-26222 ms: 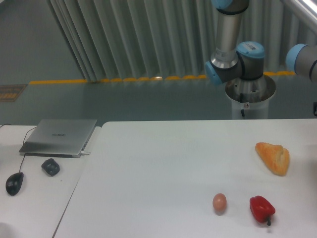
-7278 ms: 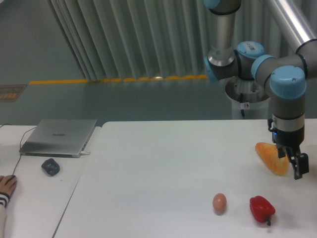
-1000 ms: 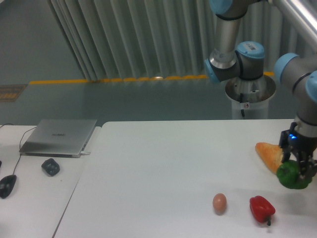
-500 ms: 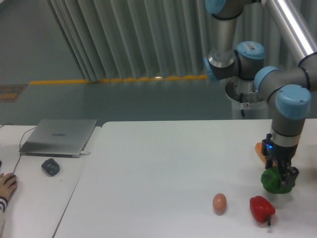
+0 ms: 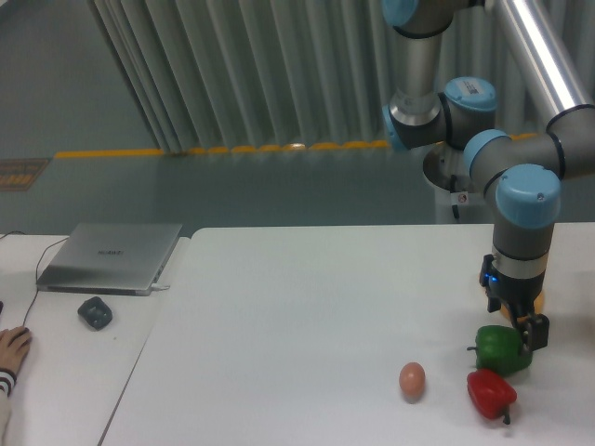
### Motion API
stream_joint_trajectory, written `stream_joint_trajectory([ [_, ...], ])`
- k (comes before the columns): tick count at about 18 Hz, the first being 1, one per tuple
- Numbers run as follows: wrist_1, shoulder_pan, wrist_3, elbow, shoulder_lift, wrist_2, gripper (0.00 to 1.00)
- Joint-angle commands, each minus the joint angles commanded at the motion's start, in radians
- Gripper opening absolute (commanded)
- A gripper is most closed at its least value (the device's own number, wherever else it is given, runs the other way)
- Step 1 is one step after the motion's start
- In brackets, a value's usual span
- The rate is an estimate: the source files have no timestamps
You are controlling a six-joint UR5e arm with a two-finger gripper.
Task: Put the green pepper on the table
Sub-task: 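Lower the green pepper onto the table beside the red pepper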
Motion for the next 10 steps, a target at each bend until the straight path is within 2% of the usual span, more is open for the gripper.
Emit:
stream_joint_trajectory([
  [3,0.051,0.000,0.006,0.023,0.006,-0.002,1.00],
  [10,0.051,0.000,0.012,0.037,0.008,-0.002,1.00],
])
